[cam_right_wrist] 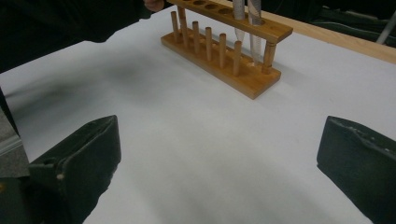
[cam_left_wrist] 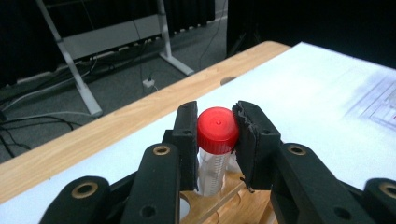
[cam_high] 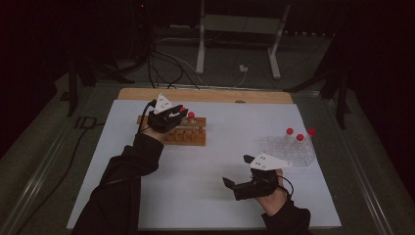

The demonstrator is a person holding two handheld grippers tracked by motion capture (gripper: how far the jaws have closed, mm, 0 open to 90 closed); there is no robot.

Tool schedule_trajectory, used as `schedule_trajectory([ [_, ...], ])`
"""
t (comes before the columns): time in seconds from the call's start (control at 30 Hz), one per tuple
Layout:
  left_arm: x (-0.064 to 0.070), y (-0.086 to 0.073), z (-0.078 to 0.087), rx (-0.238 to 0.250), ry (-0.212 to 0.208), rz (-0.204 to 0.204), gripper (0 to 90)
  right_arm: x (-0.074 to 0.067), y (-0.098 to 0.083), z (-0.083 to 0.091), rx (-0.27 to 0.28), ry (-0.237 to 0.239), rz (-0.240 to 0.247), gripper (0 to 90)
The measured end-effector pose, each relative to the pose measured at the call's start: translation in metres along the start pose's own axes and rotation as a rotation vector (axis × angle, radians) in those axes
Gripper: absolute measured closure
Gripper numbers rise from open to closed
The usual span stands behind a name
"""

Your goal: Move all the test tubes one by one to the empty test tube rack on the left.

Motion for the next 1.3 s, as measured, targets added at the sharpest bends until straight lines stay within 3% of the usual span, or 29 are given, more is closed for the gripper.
schedule_trajectory([
  [0.5, 0.002, -0.007, -0.011, -0.078, 0.003, -0.007, 71.8, 0.002, -0.001, 0.000, -0.002, 0.000, -0.005, 0.0],
  [0.77, 0.000, -0.008, -0.012, -0.083, -0.008, 0.013, 71.7, 0.002, -0.001, -0.001, -0.008, 0.003, -0.006, 0.0],
  [1.03, 0.000, -0.006, -0.011, -0.106, -0.001, 0.005, 70.0, 0.002, 0.000, 0.000, -0.006, 0.004, -0.007, 0.0],
  [1.2, 0.002, -0.003, -0.007, -0.101, -0.003, 0.010, 58.6, 0.002, 0.000, 0.001, -0.004, 0.005, -0.006, 0.0],
  [1.3, 0.002, 0.001, 0.000, -0.097, 0.003, -0.008, 53.2, 0.003, 0.000, 0.001, -0.004, 0.003, -0.007, 0.0],
])
Point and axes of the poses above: each handheld gripper's, and its own axes: z roughly backward along the jaws, y roughly out of its top, x roughly to its right, the point moved 2 cm from there along -z, roughly forward along the jaws, and after that the axes turned 1 degree about y, right-handed, at the moved point
